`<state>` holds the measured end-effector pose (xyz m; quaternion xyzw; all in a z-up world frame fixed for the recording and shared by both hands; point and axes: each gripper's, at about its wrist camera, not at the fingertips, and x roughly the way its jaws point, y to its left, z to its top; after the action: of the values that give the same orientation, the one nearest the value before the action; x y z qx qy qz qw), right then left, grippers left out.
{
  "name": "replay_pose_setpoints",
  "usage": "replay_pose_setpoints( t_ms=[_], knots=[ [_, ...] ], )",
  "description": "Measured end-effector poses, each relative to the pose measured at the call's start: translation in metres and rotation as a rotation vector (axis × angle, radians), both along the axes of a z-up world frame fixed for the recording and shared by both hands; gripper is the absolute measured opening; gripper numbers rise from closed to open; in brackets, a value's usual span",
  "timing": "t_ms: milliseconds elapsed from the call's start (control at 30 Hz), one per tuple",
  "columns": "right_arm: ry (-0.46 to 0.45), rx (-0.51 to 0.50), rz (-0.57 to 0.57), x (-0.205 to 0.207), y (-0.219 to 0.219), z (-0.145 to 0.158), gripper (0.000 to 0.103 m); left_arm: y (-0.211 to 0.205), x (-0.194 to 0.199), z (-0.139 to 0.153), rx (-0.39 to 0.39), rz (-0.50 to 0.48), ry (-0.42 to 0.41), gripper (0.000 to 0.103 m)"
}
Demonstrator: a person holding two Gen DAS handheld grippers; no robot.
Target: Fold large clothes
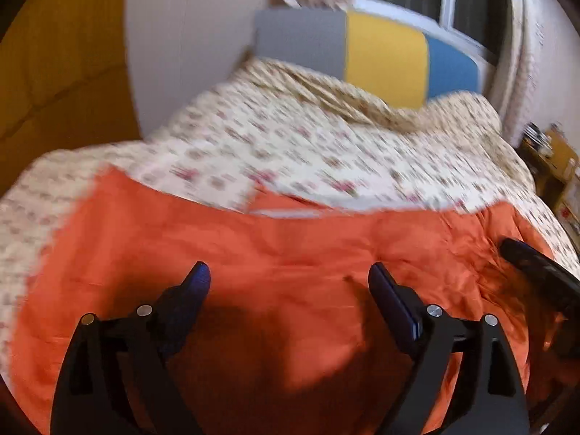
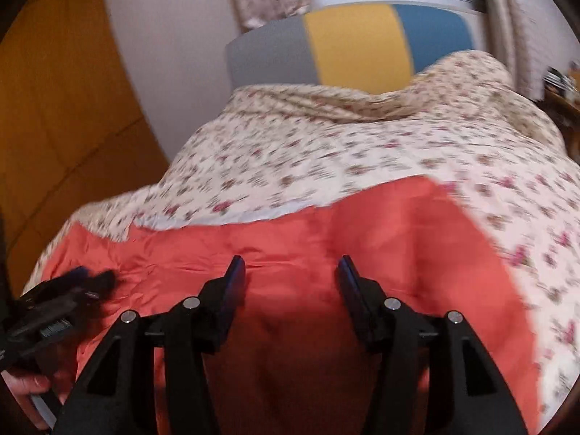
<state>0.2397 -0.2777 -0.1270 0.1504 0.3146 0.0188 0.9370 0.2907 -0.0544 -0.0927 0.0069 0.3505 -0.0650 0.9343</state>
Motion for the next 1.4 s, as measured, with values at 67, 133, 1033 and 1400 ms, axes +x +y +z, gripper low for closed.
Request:
replay_pose_setpoints(
  t_ms=[67, 133, 1033, 1400],
  knots=[
    [0.026, -0.010, -0.063, -0.010, -0.017, 0.003, 0.053, 0.021, -0.006, 0.012, 0.006, 0.041, -0.041, 0.096],
    [0.061, -0.016, -0.125, -0.017, -0.034, -0.003, 0.053, 0.038, -0.001, 0.013, 0.042, 0.101, -0.046, 0.096],
    [0.127, -0.224, -0.182, -0.003, -0.015, -0.037, 0.055, 0.112, -0.085, -0.007, -0.214, 0.205, -0.053, 0.100],
    [0.121, -0.228, -0.172, -0.014, -0.011, -0.025, 0.064, 0.133, -0.172, -0.019, -0.241, 0.207, -0.097, 0.100]
  ],
)
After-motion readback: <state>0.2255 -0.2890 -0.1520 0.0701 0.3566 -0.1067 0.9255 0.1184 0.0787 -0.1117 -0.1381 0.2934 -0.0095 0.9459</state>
